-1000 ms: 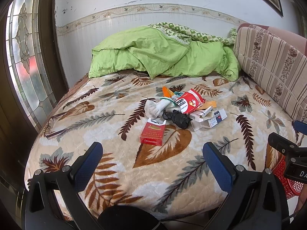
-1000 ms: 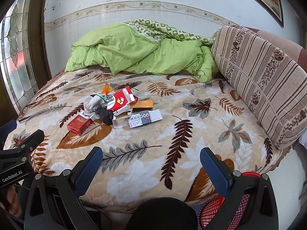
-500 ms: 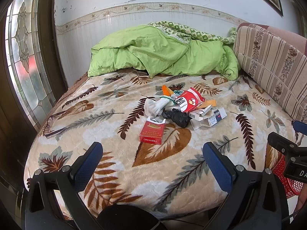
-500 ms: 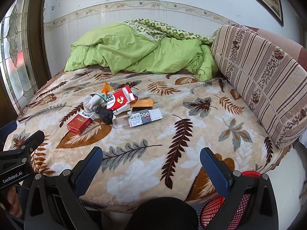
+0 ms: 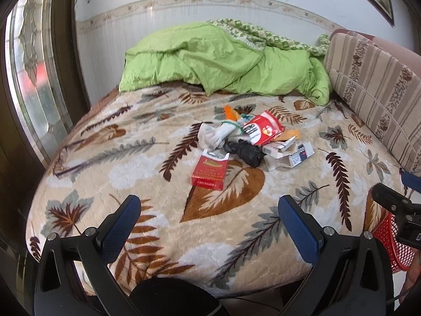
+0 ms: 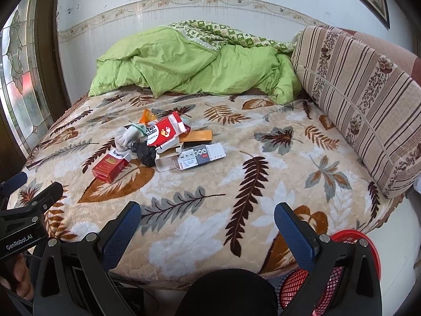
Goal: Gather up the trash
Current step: 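Grasp the red cigarette pack with the left tool while the right tool grasps the white medicine box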
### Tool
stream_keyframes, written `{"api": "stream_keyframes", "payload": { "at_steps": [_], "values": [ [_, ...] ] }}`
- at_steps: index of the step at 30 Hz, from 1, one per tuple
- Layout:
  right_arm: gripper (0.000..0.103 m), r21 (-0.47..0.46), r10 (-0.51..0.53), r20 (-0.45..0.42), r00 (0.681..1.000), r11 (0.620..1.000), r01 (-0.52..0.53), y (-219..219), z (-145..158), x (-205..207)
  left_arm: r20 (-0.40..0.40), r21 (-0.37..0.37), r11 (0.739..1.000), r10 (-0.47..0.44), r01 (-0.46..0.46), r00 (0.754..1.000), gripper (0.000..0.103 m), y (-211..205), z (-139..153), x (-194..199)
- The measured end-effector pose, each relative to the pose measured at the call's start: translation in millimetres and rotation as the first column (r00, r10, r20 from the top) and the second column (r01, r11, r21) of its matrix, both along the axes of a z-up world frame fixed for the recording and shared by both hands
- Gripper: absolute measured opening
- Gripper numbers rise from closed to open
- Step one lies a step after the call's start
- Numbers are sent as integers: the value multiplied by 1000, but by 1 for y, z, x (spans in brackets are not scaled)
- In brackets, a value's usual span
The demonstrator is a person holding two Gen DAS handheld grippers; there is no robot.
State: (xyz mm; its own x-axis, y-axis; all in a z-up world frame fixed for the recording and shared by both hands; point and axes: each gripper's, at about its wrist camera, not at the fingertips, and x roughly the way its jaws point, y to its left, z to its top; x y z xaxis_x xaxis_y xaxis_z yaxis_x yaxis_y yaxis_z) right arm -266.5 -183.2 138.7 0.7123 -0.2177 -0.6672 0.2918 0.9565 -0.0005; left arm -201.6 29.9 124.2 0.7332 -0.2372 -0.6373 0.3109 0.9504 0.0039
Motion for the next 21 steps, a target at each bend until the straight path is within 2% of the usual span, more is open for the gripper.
{"api": "stream_keyframes", "payload": {
  "at_steps": [4,8,12,14,16,18,21],
  "values": [
    [102,73,15,-10,1000,997,-14,-6,-5,4,-71,-34,999,8,-11,997,103,13,-5,22],
    [97,144,38,-16,999,989,-35,-11,-10,11,-126,-57,998,8,-16,992,103,21,-13,48],
    [83,250,68,-16,998,966,-62,-18,-15,20,-182,-61,998,-19,8,983,103,14,-23,77],
    [75,348,94,-6,996,933,-86,-25,-18,29,-194,-43,999,-29,21,981,103,6,-28,90],
    [74,441,112,6,994,891,-103,-33,-22,39,-219,-30,998,-53,48,974,103,-6,-37,104],
    [74,544,98,24,995,833,-95,-46,-26,54,-229,-14,999,-50,48,972,103,-12,-44,115],
    [72,647,74,30,997,758,-76,-61,-33,79,-251,22,998,-45,52,967,94,-23,-58,131]
  ]
}}
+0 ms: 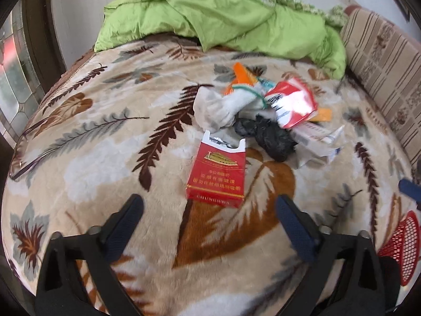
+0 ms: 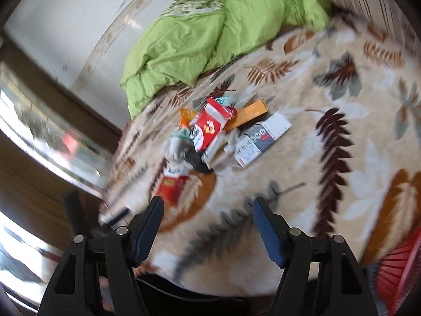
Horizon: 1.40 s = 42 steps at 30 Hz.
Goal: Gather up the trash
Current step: 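Grasp the red cigarette pack with the left tool while the right tool grasps the white medicine box, then lift the red cigarette pack with the left tool while the right tool lifts the white box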
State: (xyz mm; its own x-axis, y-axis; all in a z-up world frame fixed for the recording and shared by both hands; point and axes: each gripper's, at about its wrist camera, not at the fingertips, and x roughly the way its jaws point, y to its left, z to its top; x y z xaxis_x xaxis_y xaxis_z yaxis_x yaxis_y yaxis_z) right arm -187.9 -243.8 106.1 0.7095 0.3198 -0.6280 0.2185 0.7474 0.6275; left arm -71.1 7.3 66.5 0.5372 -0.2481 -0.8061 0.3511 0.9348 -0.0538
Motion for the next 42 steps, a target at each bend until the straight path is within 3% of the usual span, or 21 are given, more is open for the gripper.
{"api": "stream_keyframes", "payload": {
  "at_steps": [3,5,10,12,14,16,18,21,29,37,42],
  "values": [
    [71,106,-18,-17,1000,994,19,-12,-10,28,-3,31,1000,2,-2,1000,91,-7,-10,11],
    [71,130,-34,-36,999,991,38,-15,-17,46,1,41,999,7,-7,1000,90,-8,-14,17],
    [70,169,-57,-97,994,983,73,-20,-40,85,-8,35,999,24,-24,1000,77,-11,-23,32],
    [64,165,-62,-115,991,983,81,-20,-47,97,-13,28,999,28,-28,1000,72,-13,-27,36],
    [59,157,-68,-137,988,984,90,-20,-53,107,-18,26,999,28,-27,999,59,-15,-31,38],
    [54,158,-69,-155,985,983,94,-19,-59,115,-14,35,999,29,-28,999,57,-17,-35,39],
    [41,140,-67,-172,983,986,91,-16,-63,120,2,36,999,28,-28,1000,57,-17,-34,37],
    [33,127,-62,-170,984,988,84,-13,-65,116,7,16,999,32,-32,999,57,-14,-32,34],
    [32,36,-3,-131,991,999,8,2,-43,69,-1,-43,999,8,-8,1000,57,-5,-18,10],
    [28,-136,67,-138,988,987,-86,26,-44,13,17,-51,998,-31,32,999,57,-8,-6,-22],
    [28,-186,105,-167,980,973,-136,38,-53,10,15,-38,999,-37,38,999,57,-10,-6,-30]
  ]
}}
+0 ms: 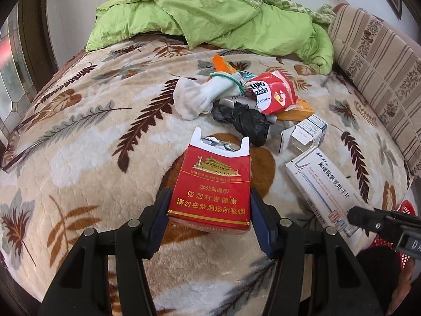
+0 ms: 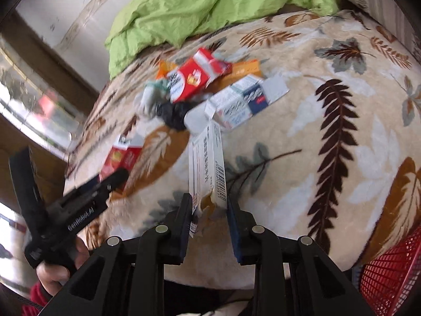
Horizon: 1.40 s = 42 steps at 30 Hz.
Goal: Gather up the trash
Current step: 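Lift the red cigarette pack with the left tool while the right tool lifts the white box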
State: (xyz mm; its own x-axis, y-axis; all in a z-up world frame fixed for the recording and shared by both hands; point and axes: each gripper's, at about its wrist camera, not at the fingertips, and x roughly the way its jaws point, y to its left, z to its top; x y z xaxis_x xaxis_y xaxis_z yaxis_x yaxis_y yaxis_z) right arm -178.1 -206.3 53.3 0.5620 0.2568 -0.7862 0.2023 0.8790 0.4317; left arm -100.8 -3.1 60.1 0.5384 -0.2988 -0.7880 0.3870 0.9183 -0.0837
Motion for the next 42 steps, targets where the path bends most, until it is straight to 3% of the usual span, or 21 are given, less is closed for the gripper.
{"api": "stream_keyframes", "payload": {
  "at_steps": [4,6,13,16,22,23,24,25,33,42],
  "values": [
    [39,-40,37,-40,999,998,-38,7,-3,0,-1,1,1000,7,-7,1000,57,1,0,-3],
    [57,-66,32,-40,999,997,-34,6,0,-2,-1,0,1000,9,-9,1000,57,2,-1,-3],
    [61,-129,38,-26,999,991,-41,-1,5,3,0,-4,1000,8,-8,1000,57,1,-3,-2],
    [68,-167,68,-34,997,983,-73,8,0,14,7,-5,1000,5,-5,1000,57,1,-3,-2],
    [68,-228,91,-105,990,967,-113,20,-21,32,14,-15,1000,12,-11,1000,57,3,-3,-4],
    [64,-242,97,-105,990,963,-120,22,-21,33,18,-13,1000,13,-13,1000,57,2,-3,-4],
    [53,-253,104,-105,989,959,-127,24,-22,33,22,-11,1000,12,-12,1000,57,2,-3,-5],
    [53,-258,103,-107,989,958,-128,24,-23,33,29,-8,1000,11,-10,1000,57,1,-2,-6],
    [53,-259,59,2,998,964,-56,18,-11,17,83,19,1000,2,-4,997,57,-3,3,-15],
    [53,-213,8,54,999,977,3,10,5,0,108,33,999,-14,11,994,57,-10,12,-29]
  ]
}}
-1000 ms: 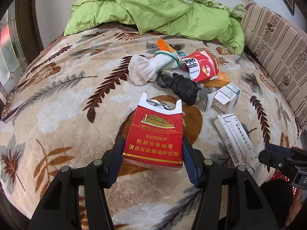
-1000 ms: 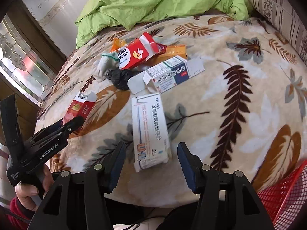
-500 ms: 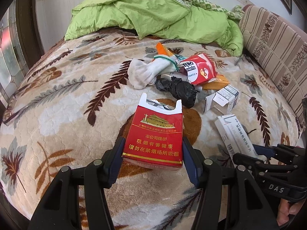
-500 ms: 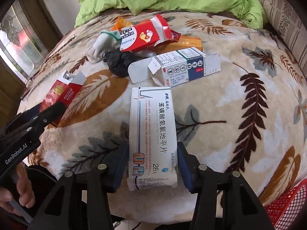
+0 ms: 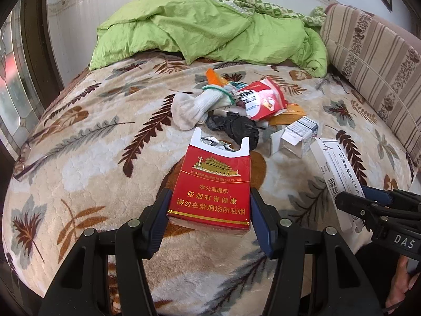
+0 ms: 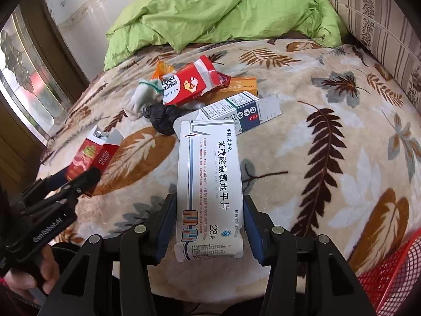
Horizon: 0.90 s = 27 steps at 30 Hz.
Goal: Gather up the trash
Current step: 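Lift the red cigarette pack with the left tool while the right tool lifts the white box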
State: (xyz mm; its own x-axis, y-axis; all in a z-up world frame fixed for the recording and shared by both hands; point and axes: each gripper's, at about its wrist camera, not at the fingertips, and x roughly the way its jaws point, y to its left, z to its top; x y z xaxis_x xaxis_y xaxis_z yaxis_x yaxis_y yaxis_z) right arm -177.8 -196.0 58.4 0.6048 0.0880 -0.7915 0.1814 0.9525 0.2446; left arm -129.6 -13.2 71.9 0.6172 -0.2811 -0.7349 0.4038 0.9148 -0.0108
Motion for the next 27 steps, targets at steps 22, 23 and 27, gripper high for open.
{"api": "stream_keyframes", "payload": {
  "at_steps": [22,23,27],
  "values": [
    [53,86,-26,110,994,996,16,-15,54,-38,122,42,996,-78,74,989,57,-29,38,-39],
    [53,89,-28,112,993,996,18,-16,55,-40,124,42,996,-82,77,989,57,-30,39,-40],
    [53,106,-40,123,992,994,27,-23,60,-49,132,48,995,-97,92,986,57,-35,43,-45]
  ]
}}
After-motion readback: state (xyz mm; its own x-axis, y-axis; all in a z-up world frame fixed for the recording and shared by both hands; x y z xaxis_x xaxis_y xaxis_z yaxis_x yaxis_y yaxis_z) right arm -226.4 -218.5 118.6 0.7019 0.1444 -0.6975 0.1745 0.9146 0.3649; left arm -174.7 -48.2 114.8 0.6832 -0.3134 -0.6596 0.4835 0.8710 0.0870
